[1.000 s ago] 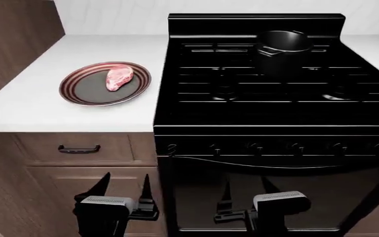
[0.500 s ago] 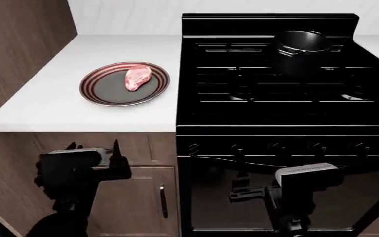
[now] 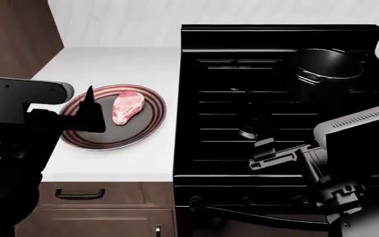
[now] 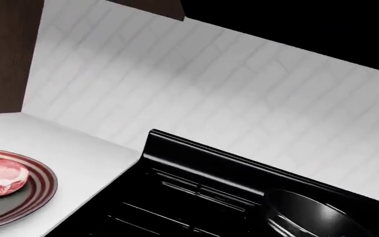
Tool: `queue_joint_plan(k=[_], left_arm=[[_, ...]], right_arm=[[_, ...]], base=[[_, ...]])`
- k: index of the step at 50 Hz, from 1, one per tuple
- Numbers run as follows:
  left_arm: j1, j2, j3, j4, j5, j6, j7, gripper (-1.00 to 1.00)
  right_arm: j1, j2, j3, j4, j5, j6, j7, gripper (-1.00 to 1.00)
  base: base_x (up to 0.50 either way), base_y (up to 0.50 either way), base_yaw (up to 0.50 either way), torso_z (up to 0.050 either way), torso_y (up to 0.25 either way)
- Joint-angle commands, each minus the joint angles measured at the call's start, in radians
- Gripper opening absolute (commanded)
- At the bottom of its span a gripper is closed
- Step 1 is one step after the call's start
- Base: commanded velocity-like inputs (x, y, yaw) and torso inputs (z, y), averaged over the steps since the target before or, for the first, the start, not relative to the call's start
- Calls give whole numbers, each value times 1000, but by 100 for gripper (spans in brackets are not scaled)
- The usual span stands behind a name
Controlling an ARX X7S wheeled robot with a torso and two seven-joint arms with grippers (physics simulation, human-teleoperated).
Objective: Frozen meat rests on a plate on the counter. Retrieve the meat and place it in a pot on a burner. Then turn the burner on.
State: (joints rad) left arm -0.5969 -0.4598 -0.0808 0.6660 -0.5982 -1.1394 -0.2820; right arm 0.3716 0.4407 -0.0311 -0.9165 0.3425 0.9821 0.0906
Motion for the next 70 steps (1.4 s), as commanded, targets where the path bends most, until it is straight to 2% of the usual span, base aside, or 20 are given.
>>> queue_joint_plan(k=[1, 12, 16, 23, 29, 38, 44, 53, 70], left_arm=[[-74, -39, 13, 34, -36, -88, 0, 100], [-80, -48, 19, 45, -43, -99, -7, 100], [-71, -76, 61, 12, -13, -46, 22, 100], [-134, -114, 99, -47, -46, -72, 93, 100], [-291, -86, 129, -180, -89, -180, 119, 100], [-464, -26, 225, -450, -60, -170, 177, 100], [-532, 24, 265, -611, -48, -167, 204, 100], [-567, 64, 305, -737, -33, -167, 218, 100], [-579, 72, 341, -777, -64, -285, 212, 100]], right_arm=[[87, 42, -6, -71, 34, 112, -1, 100], [95, 59, -51, -37, 6, 83, 14, 100], [101, 60, -59, -29, 9, 84, 12, 100], [123, 57, -97, 5, 1, 67, 11, 100], [131, 62, -110, 39, 0, 41, -3, 100], [138, 62, -137, 126, -16, -22, -22, 100], [144, 64, -146, 158, -20, -40, -29, 100], [149, 65, -154, 177, -22, -52, -33, 100], [160, 68, -166, 184, -21, -57, -33, 100]], base=[[500, 16, 0, 0, 0], [390, 16, 0, 0, 1], [0, 0, 0, 0, 0], [0, 0, 0, 0, 0], [0, 0, 0, 0, 0], [0, 0, 0, 0, 0], [0, 0, 0, 0, 0], [0, 0, 0, 0, 0], [0, 0, 0, 0, 0]])
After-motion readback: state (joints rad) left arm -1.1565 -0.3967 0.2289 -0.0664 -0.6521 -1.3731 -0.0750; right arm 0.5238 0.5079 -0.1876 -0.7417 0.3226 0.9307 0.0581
